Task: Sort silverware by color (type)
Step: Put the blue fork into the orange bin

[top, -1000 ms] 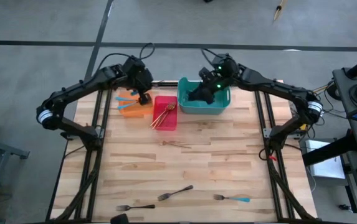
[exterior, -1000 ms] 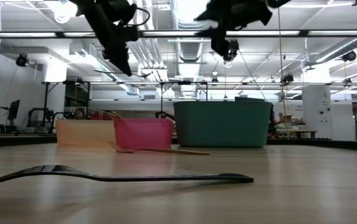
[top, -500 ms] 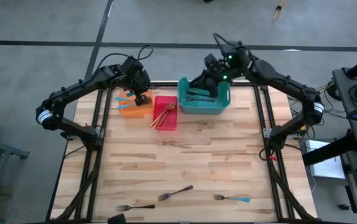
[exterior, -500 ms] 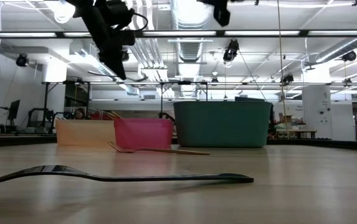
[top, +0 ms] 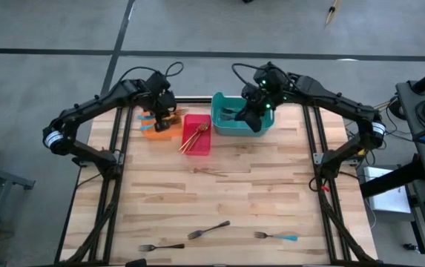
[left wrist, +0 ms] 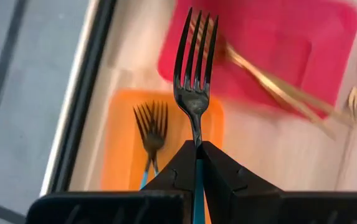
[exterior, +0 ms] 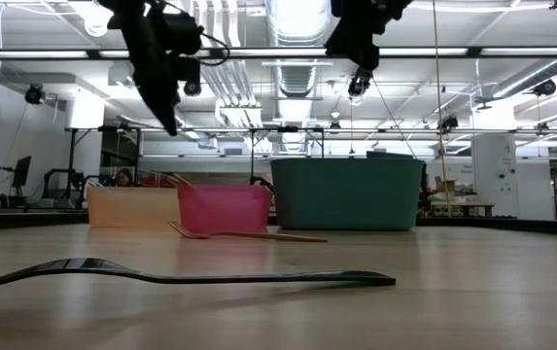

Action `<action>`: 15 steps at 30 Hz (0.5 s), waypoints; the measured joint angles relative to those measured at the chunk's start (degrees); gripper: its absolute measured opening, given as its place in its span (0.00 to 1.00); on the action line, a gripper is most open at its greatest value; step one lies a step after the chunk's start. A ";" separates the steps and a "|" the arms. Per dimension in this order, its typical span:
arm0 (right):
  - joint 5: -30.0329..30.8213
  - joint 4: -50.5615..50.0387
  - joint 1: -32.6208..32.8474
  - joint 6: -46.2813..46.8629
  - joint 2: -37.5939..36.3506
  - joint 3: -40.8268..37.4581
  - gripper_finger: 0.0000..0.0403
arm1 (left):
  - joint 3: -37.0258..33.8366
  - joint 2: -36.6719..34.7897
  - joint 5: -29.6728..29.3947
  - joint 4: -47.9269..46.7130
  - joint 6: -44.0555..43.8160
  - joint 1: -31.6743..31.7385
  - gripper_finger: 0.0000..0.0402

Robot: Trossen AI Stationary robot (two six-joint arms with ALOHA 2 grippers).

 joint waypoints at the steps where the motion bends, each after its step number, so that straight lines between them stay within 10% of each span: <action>1: 0.87 0.02 0.09 0.03 0.06 -0.05 0.09 | -0.65 0.00 -0.31 -0.17 0.87 0.18 0.00; 15: 4.79 0.93 0.26 -0.92 0.52 -0.09 0.09 | -10.64 3.88 -5.45 5.71 5.01 6.01 0.00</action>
